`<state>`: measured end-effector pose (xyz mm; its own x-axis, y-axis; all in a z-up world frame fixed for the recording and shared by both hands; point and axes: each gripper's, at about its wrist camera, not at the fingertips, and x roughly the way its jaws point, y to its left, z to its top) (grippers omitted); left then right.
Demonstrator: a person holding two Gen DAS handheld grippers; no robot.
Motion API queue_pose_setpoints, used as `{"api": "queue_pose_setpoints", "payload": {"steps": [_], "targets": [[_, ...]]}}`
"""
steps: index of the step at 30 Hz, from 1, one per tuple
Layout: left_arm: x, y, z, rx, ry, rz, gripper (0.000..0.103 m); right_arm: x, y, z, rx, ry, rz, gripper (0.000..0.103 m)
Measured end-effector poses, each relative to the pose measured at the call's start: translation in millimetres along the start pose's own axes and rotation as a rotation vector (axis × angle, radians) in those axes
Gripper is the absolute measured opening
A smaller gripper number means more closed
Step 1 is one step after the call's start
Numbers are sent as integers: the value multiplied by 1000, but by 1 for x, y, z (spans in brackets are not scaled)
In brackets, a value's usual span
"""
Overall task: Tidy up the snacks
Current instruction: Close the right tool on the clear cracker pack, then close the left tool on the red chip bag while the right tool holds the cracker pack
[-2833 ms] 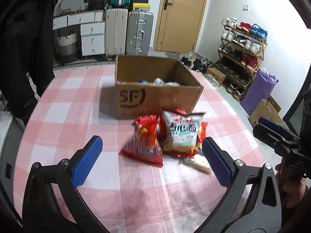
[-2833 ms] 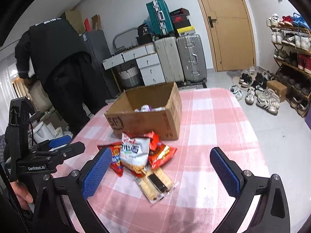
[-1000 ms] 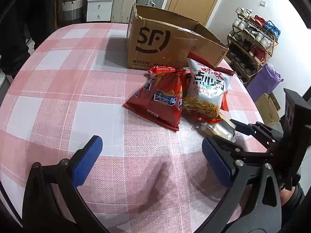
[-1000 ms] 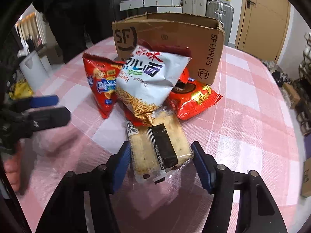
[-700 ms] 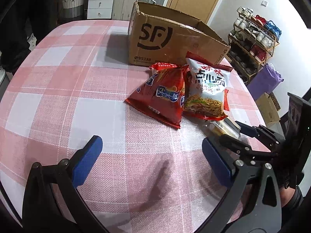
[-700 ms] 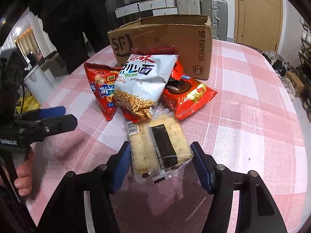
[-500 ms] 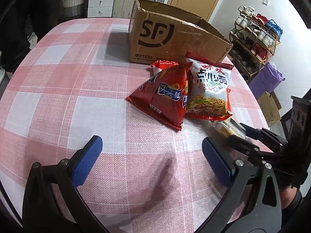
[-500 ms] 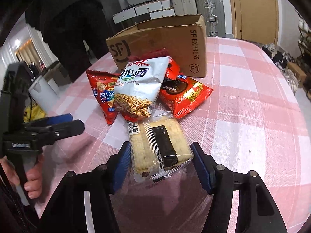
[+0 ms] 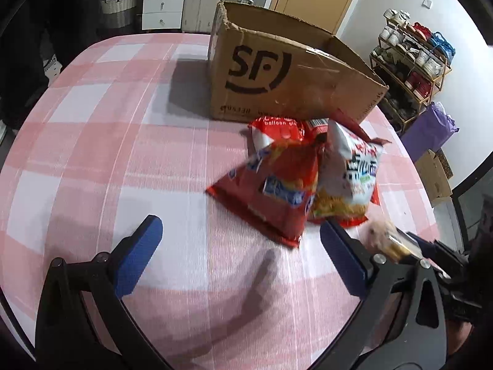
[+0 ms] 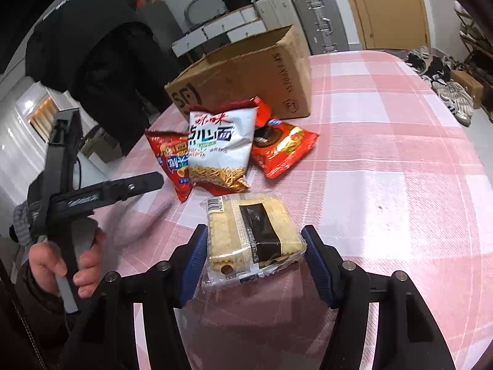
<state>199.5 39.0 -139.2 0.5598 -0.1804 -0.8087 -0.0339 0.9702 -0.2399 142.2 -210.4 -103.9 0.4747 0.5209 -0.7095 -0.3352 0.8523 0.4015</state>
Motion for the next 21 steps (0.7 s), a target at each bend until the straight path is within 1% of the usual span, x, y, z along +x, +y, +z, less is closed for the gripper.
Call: {"api": "queue_pose_setpoints", "payload": {"steps": [6, 9, 14, 21], "targets": [[11, -5, 16, 9, 3, -2, 102, -8, -5, -5, 15, 3, 17, 61], [19, -6, 21, -7, 12, -7, 102, -12, -6, -7, 17, -2, 20, 61], [29, -11, 28, -18, 19, -40, 102, -15, -11, -8, 37, -18, 17, 61], [34, -15, 32, -16, 16, -28, 101, -21, -12, -9, 44, -28, 20, 61]]}}
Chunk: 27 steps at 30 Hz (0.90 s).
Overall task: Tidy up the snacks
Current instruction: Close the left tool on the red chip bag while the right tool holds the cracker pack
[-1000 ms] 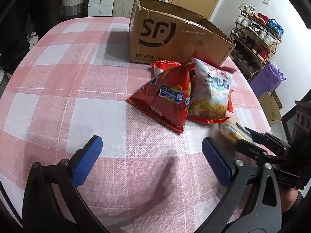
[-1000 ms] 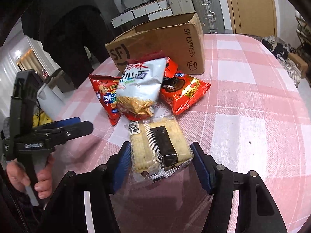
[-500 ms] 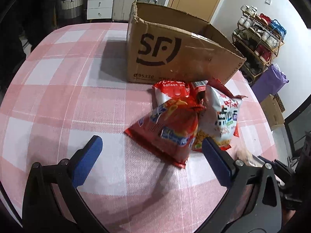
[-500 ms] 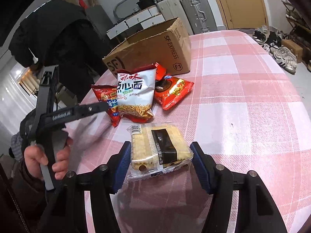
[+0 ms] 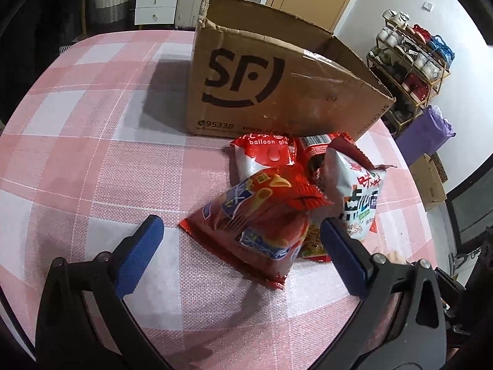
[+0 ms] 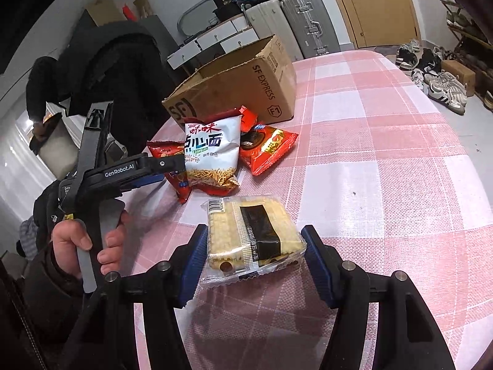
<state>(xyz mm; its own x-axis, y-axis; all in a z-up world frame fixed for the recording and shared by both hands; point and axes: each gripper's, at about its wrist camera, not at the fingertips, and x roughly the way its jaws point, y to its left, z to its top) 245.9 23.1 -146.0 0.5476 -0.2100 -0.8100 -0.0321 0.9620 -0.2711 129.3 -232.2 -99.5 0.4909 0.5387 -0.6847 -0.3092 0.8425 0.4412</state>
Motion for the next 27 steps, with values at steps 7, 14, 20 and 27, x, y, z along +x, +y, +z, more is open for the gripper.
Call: {"api": "queue_pose_setpoints", "payload": {"steps": [7, 14, 20, 27], "targets": [[5, 5, -2, -9, 30, -9, 77, -3, -2, 1, 24, -5, 10, 61], [1, -6, -10, 113, 14, -66, 39, -7, 2, 3, 21, -17, 12, 61], [-6, -3, -13, 100, 22, -90, 26, -7, 6, 5, 24, -27, 29, 61], [-11, -2, -16, 90, 20, -108, 23, -12, 8, 6, 20, -44, 33, 61]]}}
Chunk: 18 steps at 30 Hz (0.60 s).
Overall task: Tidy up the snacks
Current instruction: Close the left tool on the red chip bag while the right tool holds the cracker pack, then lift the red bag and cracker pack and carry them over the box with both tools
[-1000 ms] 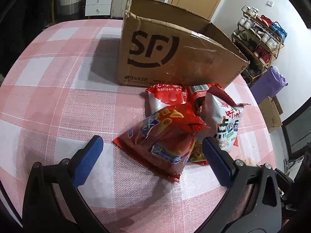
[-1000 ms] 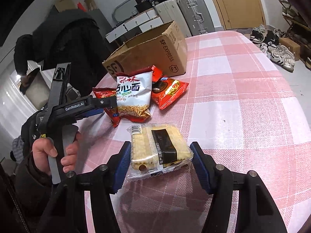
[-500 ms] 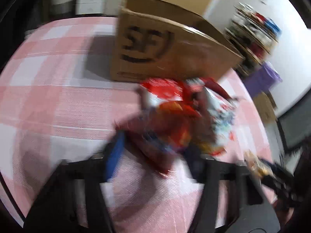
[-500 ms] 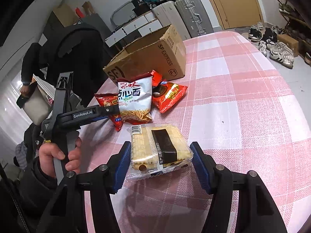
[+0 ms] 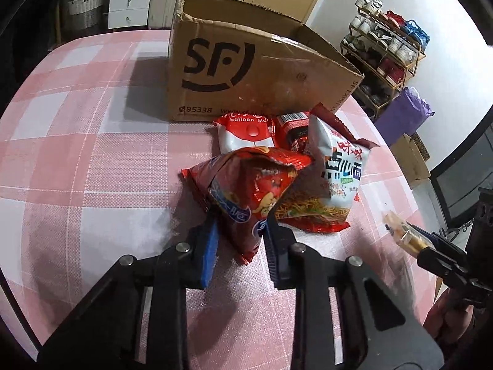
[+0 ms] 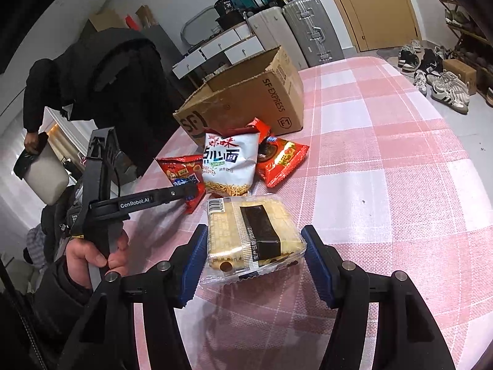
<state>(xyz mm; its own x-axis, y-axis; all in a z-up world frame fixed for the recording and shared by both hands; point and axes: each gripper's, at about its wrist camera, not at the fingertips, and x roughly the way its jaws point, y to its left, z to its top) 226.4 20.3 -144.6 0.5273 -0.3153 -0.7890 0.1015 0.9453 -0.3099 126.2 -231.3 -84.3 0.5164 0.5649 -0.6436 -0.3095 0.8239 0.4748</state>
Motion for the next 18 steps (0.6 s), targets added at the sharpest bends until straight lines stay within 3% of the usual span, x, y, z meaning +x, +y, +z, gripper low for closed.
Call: {"api": "queue_pose_setpoints", "payload": {"steps": [18], "targets": [[-26, 10, -14, -14, -27, -20, 21, -6, 3, 4, 6, -32, 7, 61]]}}
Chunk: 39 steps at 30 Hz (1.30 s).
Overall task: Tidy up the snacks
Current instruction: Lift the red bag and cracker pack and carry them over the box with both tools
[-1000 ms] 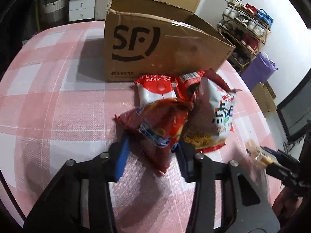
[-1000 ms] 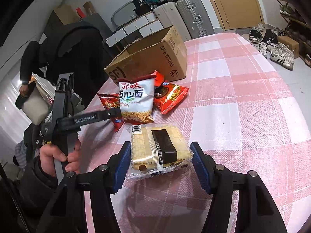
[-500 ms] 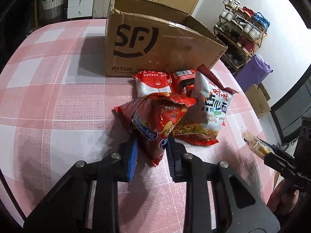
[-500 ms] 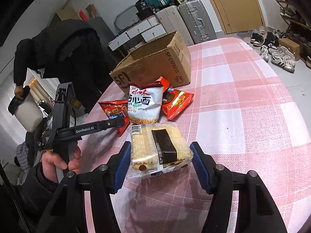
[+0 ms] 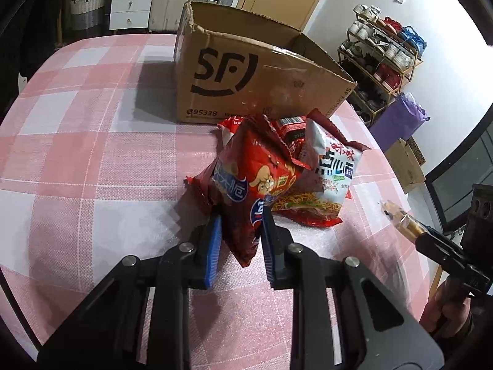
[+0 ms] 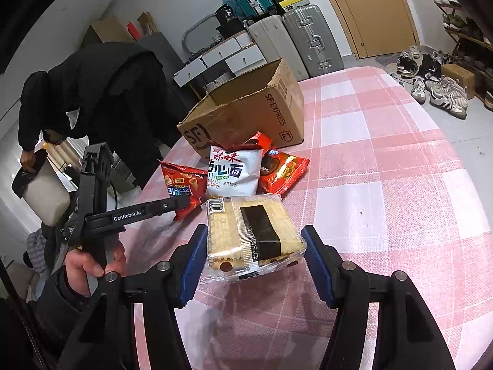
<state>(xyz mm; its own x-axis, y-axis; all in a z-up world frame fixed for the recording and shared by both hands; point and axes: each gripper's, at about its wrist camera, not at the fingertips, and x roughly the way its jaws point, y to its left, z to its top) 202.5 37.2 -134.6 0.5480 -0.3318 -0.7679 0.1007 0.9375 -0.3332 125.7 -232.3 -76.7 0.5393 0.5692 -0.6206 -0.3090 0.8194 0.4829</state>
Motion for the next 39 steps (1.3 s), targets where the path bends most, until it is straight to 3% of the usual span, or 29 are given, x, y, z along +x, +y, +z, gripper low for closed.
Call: {"api": "queue_pose_setpoints", "payload": {"steps": [9, 16, 39], "targets": [[7, 1, 4, 11, -18, 30, 22, 2, -4, -3, 9, 8, 0, 61], [4, 2, 8, -15, 1, -16, 19, 3, -6, -4, 17, 8, 4, 61], [-57, 4, 2, -1, -125, -31, 17, 1, 21, 24, -53, -38, 41, 61]]}}
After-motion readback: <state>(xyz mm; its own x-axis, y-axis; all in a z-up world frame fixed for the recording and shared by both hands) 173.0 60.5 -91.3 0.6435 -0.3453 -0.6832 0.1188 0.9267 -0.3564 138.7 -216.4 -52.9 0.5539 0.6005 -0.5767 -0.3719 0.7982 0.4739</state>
